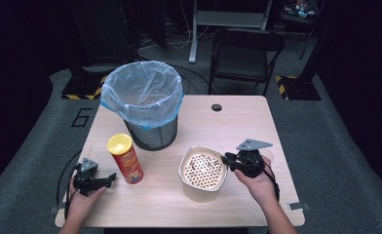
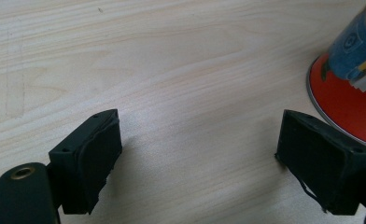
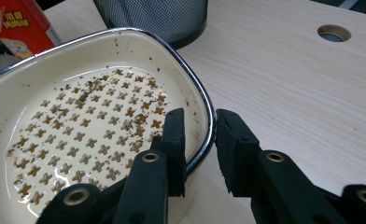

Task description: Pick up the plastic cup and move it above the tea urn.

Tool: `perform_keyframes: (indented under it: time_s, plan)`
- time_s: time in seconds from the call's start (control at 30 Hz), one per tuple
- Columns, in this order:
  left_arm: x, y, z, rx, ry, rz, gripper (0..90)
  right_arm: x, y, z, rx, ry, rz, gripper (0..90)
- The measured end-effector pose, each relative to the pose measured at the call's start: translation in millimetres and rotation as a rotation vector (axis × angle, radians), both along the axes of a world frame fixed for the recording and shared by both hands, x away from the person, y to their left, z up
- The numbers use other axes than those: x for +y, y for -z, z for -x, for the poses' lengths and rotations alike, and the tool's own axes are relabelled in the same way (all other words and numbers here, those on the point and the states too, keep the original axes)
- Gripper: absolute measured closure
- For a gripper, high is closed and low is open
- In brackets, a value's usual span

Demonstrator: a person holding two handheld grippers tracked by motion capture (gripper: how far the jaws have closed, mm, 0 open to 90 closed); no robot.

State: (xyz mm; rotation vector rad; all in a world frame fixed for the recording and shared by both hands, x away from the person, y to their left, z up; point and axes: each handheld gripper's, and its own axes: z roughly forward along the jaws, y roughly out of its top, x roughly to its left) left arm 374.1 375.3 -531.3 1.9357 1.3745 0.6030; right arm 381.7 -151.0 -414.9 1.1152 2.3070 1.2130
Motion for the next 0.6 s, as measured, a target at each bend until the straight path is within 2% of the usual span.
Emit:
perform_keyframes:
  time_s: [0.1, 0.23, 0.27, 0.3, 0.33, 0.4, 0.43, 0.53, 0.57, 0.6]
  plan:
    - [0.0, 0.0, 0.0, 0.000, 0.000, 0.000, 13.4, -9.9, -1.6, 8.2, 0.000, 0.000, 0.023, 73.1]
    - [0.0, 0.0, 0.0, 0.000, 0.000, 0.000, 13.4, -16.8, -1.6, 13.7, 0.009, 0.008, 0.015, 73.0]
    - [0.0, 0.0, 0.0, 0.000, 0.000, 0.000, 13.4, -20.0, -1.7, 15.3, 0.006, 0.008, 0.004, 66.4]
    - [0.0, 0.0, 0.0, 0.000, 0.000, 0.000, 13.3, -20.0, -1.7, 15.3, 0.006, 0.008, 0.004, 66.4]
    - [0.0, 0.0, 0.0, 0.000, 0.000, -0.001, 13.3, -21.8, -2.2, 16.4, 0.001, 0.011, -0.012, 62.8]
    - [-0.2, 0.0, 0.3, 0.002, -0.001, 0.001, 13.4, -28.8, -5.8, 19.2, -0.027, 0.028, -0.059, 54.9]
    - [-0.2, 0.0, 0.3, 0.002, -0.001, 0.001, 13.4, -28.8, -5.8, 19.2, -0.027, 0.028, -0.059, 54.9]
    - [-0.3, 0.0, 0.5, 0.002, -0.001, 0.001, 13.4, -40.0, -11.1, 20.4, -0.090, 0.079, -0.044, 43.2]
    - [-0.1, -0.3, 0.5, 0.006, 0.000, 0.000, 13.4, -40.0, -11.1, 20.4, -0.090, 0.079, -0.044, 43.2]
    - [-0.3, 0.0, 0.4, 0.001, -0.001, 0.001, 13.4, -46.8, -12.6, 20.0, -0.119, 0.114, -0.022, 39.7]
